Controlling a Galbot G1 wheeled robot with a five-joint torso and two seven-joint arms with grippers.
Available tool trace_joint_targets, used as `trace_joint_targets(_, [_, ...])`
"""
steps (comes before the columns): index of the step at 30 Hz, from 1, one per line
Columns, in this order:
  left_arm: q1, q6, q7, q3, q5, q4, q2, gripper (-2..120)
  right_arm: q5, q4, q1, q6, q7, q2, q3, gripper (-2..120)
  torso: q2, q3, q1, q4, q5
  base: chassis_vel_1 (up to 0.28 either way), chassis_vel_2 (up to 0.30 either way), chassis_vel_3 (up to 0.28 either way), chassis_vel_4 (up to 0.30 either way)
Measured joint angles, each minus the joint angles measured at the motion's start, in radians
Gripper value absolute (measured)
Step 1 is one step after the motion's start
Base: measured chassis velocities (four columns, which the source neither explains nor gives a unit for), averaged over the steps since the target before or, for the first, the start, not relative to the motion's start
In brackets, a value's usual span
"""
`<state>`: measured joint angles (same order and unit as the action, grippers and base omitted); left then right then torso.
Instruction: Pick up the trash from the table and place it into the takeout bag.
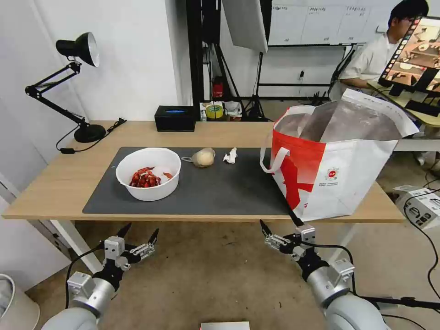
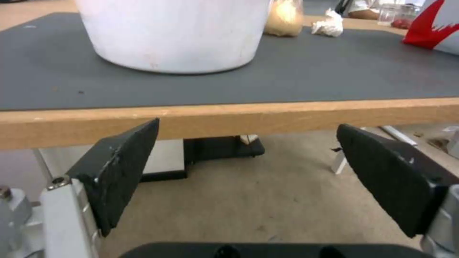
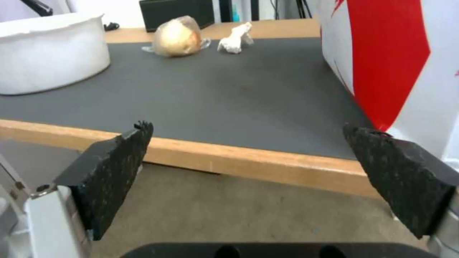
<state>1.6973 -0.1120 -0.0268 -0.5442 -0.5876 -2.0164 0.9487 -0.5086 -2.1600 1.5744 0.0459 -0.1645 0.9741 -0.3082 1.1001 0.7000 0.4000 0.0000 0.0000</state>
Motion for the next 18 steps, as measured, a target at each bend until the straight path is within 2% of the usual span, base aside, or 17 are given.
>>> trace_joint_targets(18, [-0.004,-0.004,-0.004,0.014,0.019,0.011,0.011,100,-0.010,0.023,-0.017,0.030,-0.008,0.018,0.016,100,0.000,0.000,0.000,0.0000,0.0000,0.000,0.000,0.000,0.000])
